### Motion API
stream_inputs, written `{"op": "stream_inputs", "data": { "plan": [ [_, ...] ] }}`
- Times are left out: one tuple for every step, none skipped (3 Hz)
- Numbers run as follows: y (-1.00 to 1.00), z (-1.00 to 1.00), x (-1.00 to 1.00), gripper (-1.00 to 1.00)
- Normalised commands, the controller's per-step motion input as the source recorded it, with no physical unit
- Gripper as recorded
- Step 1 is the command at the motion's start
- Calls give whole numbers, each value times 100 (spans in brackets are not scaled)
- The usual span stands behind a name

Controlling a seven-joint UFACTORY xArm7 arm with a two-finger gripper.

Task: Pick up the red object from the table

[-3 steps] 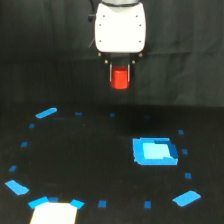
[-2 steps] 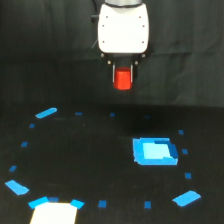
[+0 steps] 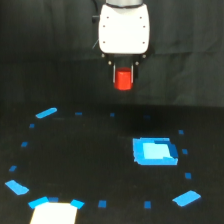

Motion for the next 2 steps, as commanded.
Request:
{"op": "stream_inputs", "data": {
  "plan": [
    [-7,15,-23,-100],
    [-36,-6,-21,-100]
  ]
}}
